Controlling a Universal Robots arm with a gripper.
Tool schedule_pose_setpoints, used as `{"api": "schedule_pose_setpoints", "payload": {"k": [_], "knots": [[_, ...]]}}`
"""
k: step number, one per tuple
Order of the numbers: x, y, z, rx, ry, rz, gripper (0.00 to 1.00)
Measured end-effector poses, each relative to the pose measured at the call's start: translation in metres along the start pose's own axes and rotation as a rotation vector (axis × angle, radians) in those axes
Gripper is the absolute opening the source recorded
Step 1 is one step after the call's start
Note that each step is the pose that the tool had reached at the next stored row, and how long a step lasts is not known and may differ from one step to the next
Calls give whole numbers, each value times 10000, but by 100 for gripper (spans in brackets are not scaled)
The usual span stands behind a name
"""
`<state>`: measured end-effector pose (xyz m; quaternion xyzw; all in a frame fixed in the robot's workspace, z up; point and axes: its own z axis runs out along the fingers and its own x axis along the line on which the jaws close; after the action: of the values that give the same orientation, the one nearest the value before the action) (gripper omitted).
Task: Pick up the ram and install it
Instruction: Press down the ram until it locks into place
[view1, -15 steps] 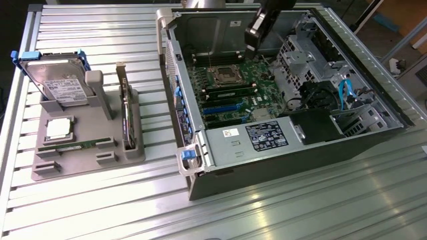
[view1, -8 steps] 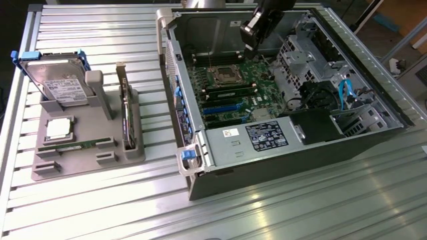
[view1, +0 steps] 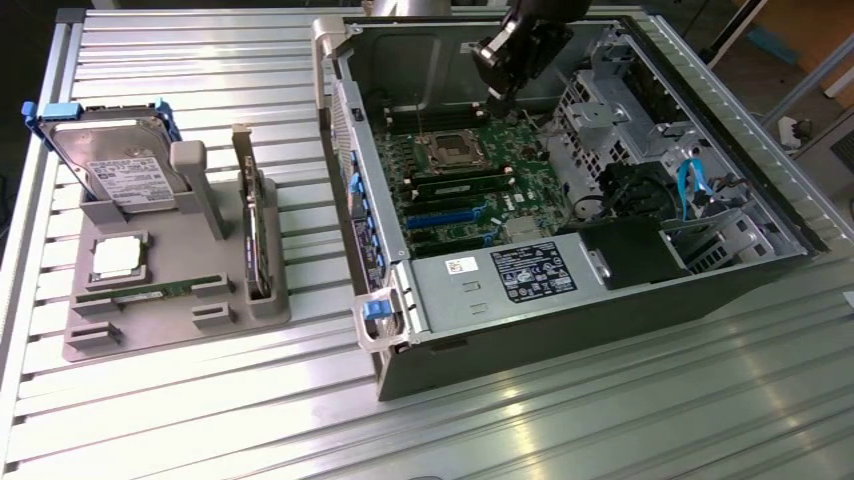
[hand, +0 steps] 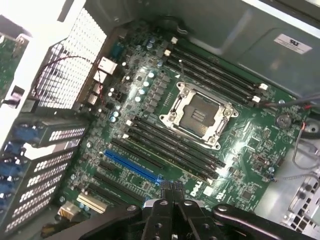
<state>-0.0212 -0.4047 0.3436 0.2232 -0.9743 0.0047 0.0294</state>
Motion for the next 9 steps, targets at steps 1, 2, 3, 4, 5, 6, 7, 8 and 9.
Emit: {"api": "schedule_pose_setpoints", "payload": {"k": [1, 2, 3, 4, 5, 6, 7, 8, 9], "knots": [[0, 0, 1, -16, -1, 267, 11], [0, 0, 2, -27, -1, 457, 11], [0, 0, 3, -40, -3, 663, 11], [0, 0, 4, -62, -4, 1038, 11], [-1, 0, 5, -74, -5, 1240, 11], [0, 0, 6, -84, -6, 1404, 11], [0, 0, 7, -95, -7, 1582, 11], [-1, 0, 7, -106, -8, 1774, 11], [-1, 0, 7, -116, -8, 1946, 11]]}}
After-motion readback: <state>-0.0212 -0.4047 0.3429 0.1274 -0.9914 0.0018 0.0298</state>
